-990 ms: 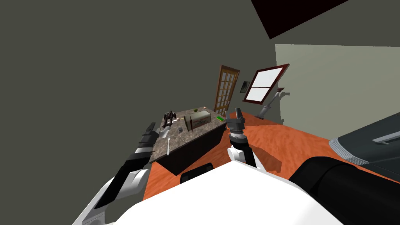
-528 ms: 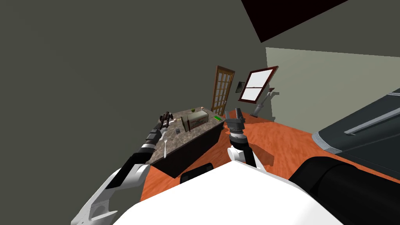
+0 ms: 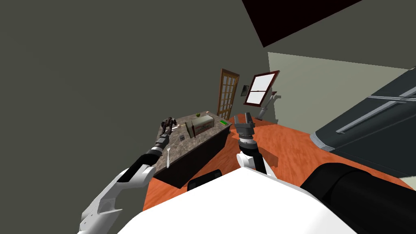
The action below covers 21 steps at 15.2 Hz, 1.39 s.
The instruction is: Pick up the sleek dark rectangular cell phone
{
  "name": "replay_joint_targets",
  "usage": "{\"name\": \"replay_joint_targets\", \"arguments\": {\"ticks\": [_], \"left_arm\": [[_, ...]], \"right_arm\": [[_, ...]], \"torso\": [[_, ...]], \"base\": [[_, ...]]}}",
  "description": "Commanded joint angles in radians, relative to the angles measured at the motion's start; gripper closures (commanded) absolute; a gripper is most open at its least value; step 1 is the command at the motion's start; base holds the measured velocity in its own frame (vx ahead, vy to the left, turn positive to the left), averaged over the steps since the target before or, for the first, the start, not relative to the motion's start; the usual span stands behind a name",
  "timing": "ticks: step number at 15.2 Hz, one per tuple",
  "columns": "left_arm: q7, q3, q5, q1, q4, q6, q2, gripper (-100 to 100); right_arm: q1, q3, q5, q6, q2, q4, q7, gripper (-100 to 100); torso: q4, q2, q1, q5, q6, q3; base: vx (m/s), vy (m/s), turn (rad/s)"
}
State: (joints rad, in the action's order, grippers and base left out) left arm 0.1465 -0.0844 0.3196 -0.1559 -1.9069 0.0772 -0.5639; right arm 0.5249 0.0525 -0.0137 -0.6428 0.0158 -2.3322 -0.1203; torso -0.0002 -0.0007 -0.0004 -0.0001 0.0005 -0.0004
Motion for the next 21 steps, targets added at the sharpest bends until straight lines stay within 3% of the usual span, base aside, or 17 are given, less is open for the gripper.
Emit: {"name": "replay_joint_targets", "arguments": {"ticks": [1,2,3,5,6,8,9,11,12,15,16,18,19,21], "left_arm": [[0.019,-0.011,0.021,0.027,0.029,0.05,-0.022,-100],[0.019,-0.011,0.021,0.027,0.029,0.058,-0.022,-100],[0.041,-0.024,0.051,0.061,0.066,0.088,-0.053,-100],[0.041,-0.024,0.051,0.061,0.066,0.12,-0.053,-100],[0.064,-0.038,0.081,0.096,0.104,0.143,-0.084,-100],[0.064,-0.038,0.081,0.096,0.104,0.183,-0.084,-100],[0.087,-0.052,0.112,0.131,0.141,0.208,-0.114,-100],[0.087,-0.052,0.112,0.131,0.141,0.246,-0.114,-100],[0.11,-0.066,0.143,0.166,0.179,0.272,-0.143,-100],[0.11,-0.066,0.143,0.166,0.179,0.31,-0.143,-100],[0.133,-0.081,0.174,0.201,0.217,0.345,-0.171,-100],[0.133,-0.081,0.174,0.201,0.217,0.373,-0.171,-100],[0.156,-0.095,0.205,0.236,0.255,0.397,-0.198,-100],[0.156,-0.095,0.205,0.236,0.255,0.436,-0.198,-100]], "right_arm": [[0.0,0.0,0.0,0.0,0.0,0.0,0.0,0],[0.0,0.0,0.0,0.0,0.0,0.0,0.0,0],[0.0,0.0,0.0,0.0,0.0,0.0,0.0,0],[0.0,0.0,0.0,0.0,0.0,0.0,0.0,0],[0.0,0.0,0.0,0.0,0.0,0.0,0.0,0],[0.0,0.0,0.0,0.0,0.0,0.0,0.0,0],[0.0,0.0,0.0,0.0,0.0,0.0,0.0,0],[0.0,0.0,0.0,0.0,0.0,0.0,0.0,0],[0.0,0.0,0.0,0.0,0.0,0.0,0.0,0],[0.0,0.0,0.0,0.0,0.0,0.0,0.0,0],[0.0,0.0,0.0,0.0,0.0,0.0,0.0,0],[0.0,0.0,0.0,0.0,0.0,0.0,0.0,0],[0.0,0.0,0.0,0.0,0.0,0.0,0.0,0],[0.0,0.0,0.0,0.0,0.0,0.0,0.0,0]], "torso": [[0.0,0.0,0.0,0.0,0.0,0.0],[0.0,0.0,0.0,0.0,0.0,0.0],[0.0,0.0,0.0,0.0,0.0,0.0],[0.0,0.0,0.0,0.0,0.0,0.0],[0.0,0.0,0.0,0.0,-0.001,0.0],[0.0,0.0,0.0,0.0,0.0,0.0],[0.0,0.0,0.0,0.0,-0.001,0.0],[0.0,0.0,0.0,0.0,0.0,0.0],[0.0,0.0,0.0,0.0,-0.001,0.0],[0.0,0.0,0.0,0.0,-0.001,0.0],[0.0,0.0,0.0,0.0,-0.001,0.0],[0.0,0.0,0.0,0.0,0.0,0.0],[0.0,0.0,0.0,0.0,-0.001,0.0],[0.0,0.0,0.0,0.0,0.0,0.0]], "base": [[0.003,-0.008,-0.149],[0.002,-0.002,-0.064],[0.001,-0.007,-0.137],[0.002,-0.004,-0.101],[0.003,-0.009,-0.136],[0.002,-0.006,-0.109],[0.003,-0.009,-0.136],[0.003,-0.005,-0.105],[0.002,-0.009,-0.142],[0.002,-0.003,-0.07],[0.003,-0.009,-0.11],[0.003,-0.005,-0.121],[0.003,-0.008,-0.146],[0.003,-0.005,-0.104]]}}
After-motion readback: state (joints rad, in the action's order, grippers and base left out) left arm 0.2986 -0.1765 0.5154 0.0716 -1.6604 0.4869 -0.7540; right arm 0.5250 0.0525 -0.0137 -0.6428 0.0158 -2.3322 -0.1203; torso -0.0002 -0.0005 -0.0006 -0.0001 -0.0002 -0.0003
